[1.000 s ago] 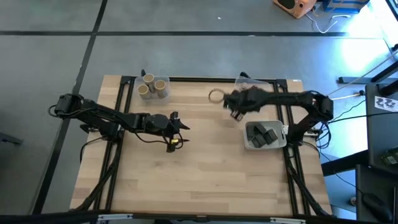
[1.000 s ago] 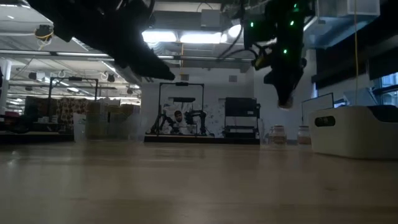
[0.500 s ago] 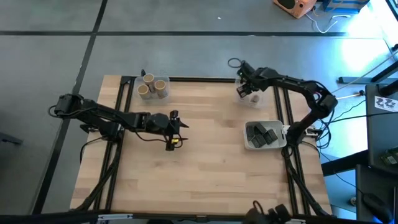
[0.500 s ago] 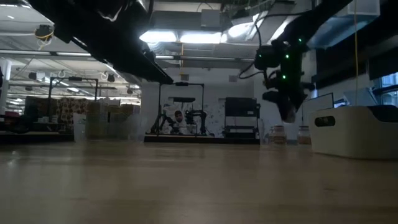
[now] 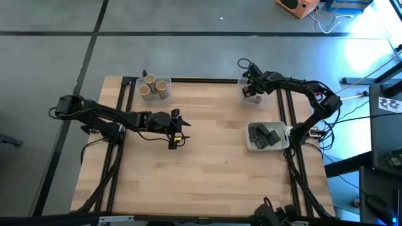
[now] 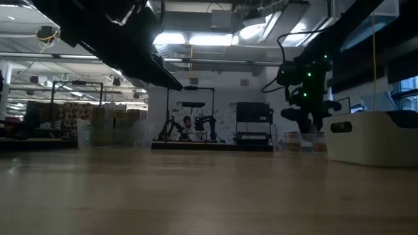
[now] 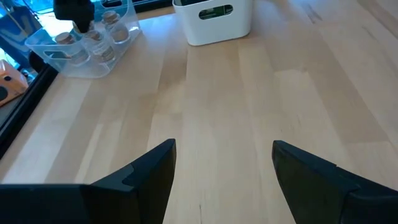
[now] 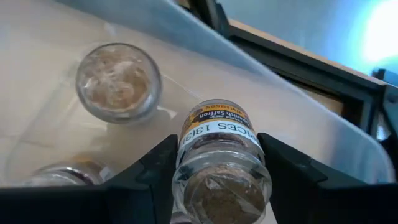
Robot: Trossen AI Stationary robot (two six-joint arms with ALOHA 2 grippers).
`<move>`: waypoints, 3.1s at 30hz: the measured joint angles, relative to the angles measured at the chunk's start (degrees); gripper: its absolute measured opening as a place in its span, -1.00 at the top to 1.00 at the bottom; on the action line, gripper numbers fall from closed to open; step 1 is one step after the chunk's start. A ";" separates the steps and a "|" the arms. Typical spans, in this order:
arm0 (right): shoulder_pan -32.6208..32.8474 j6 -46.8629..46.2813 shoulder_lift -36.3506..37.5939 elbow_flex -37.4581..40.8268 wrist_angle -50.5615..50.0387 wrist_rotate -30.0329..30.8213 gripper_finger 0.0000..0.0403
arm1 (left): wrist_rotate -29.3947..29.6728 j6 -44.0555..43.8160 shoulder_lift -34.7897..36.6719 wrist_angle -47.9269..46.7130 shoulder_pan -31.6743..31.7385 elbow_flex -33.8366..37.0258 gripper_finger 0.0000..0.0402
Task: Sort spices by type
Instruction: Put the brown seasoning bottle into the right transparent bin, then return to Home Position
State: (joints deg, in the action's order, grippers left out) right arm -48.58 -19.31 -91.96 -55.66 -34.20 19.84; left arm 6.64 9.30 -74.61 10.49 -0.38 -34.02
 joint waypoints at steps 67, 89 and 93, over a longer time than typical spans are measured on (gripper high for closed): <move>32.11 17.07 29.66 17.21 28.74 -31.39 0.85 | -6.52 -3.97 48.05 -1.97 7.98 22.53 0.92; 32.62 9.17 56.71 40.02 44.70 -31.33 0.89 | -5.37 -8.79 55.34 -2.69 8.00 25.94 0.91; 35.60 9.07 61.62 44.23 46.59 -28.08 0.89 | -6.29 -7.04 55.79 -2.41 7.89 25.94 0.91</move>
State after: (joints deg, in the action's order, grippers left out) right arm -12.97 -10.24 -30.34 -11.43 12.39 -8.25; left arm 0.36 2.26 -18.81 8.08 7.51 -8.08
